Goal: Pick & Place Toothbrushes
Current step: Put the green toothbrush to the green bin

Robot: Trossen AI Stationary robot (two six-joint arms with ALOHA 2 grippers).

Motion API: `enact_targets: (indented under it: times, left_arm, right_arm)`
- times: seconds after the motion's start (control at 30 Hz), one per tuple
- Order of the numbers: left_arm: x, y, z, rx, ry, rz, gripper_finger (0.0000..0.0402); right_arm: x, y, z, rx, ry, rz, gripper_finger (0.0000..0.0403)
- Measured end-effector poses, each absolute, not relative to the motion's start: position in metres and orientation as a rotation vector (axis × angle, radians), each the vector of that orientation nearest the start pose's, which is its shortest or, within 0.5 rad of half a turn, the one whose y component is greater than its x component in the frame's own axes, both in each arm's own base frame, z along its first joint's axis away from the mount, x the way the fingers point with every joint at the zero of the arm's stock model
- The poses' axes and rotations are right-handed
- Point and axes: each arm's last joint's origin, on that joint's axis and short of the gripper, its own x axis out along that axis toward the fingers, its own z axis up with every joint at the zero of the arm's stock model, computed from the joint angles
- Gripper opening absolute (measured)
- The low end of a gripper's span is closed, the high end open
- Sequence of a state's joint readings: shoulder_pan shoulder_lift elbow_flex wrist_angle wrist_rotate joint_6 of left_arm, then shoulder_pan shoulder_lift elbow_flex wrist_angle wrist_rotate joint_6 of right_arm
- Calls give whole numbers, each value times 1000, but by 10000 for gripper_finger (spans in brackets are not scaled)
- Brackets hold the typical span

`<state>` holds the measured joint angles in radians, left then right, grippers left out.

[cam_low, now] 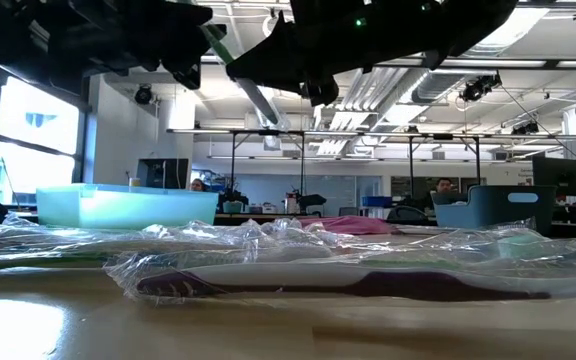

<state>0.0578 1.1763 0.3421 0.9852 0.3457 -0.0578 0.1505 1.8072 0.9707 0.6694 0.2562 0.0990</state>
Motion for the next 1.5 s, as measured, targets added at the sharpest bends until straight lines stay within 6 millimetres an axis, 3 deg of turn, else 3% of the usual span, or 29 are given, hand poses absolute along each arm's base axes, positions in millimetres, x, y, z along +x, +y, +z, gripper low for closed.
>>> enact_targets:
  times: [0.33, 0.73, 1.1, 1.33, 1.5]
  left_arm:
    - [222, 3, 220, -27, -140, -284, 45]
    - [222, 4, 219, -21, -123, -268, 12]
    - [222, 4, 216, -30, -98, -267, 10]
    - [222, 4, 216, -29, -95, -267, 10]
    - [222, 4, 216, -29, -91, -270, 10]
  right_arm:
    - [382, 51, 203, 64, 159, -110, 20]
    - [382, 51, 202, 70, 165, -89, 26]
    - [382, 51, 202, 67, 160, -90, 89]
    - [381, 51, 202, 65, 171, -91, 160]
    - [371, 49, 216, 60, 230, -98, 202]
